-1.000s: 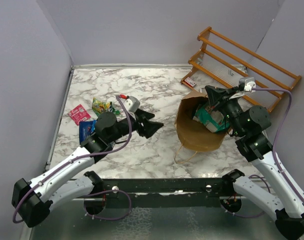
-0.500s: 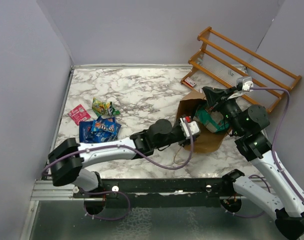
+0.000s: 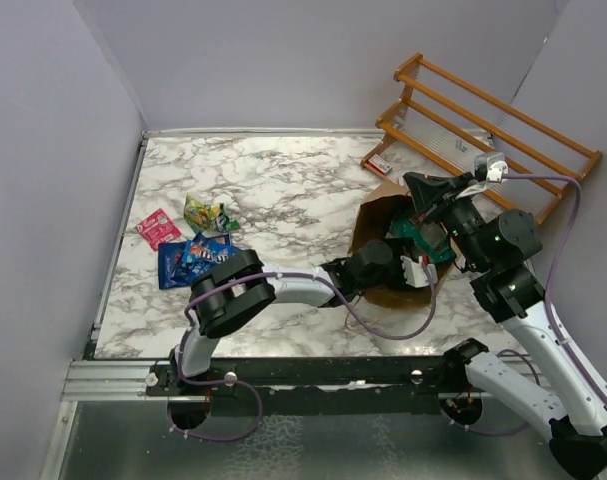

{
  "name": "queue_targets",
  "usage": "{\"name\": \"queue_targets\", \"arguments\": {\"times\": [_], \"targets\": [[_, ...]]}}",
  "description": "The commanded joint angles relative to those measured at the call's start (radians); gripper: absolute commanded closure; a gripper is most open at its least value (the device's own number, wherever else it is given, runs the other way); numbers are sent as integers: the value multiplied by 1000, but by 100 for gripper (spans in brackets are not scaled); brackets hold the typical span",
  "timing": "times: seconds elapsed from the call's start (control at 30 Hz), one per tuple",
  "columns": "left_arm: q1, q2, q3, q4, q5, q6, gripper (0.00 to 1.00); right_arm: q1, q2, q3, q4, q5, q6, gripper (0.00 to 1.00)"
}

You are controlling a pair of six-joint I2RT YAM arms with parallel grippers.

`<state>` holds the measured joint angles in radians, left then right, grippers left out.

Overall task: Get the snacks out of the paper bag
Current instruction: Take out the snack from the paper bag.

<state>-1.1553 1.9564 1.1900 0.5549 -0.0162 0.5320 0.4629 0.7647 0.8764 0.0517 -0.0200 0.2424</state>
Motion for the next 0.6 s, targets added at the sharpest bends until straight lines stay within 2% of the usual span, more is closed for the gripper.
{"name": "queue_targets", "arguments": {"times": [0.0, 0.33, 0.57], "targets": [[59, 84, 79, 145, 22, 44, 27, 2, -13, 42, 6, -43, 13, 98], [121, 203, 247, 141, 153, -53, 20, 2, -14, 39, 2, -50, 17, 98], [131, 241, 240, 269, 219, -246, 19, 2, -6, 41, 2, -49, 12, 98]]}}
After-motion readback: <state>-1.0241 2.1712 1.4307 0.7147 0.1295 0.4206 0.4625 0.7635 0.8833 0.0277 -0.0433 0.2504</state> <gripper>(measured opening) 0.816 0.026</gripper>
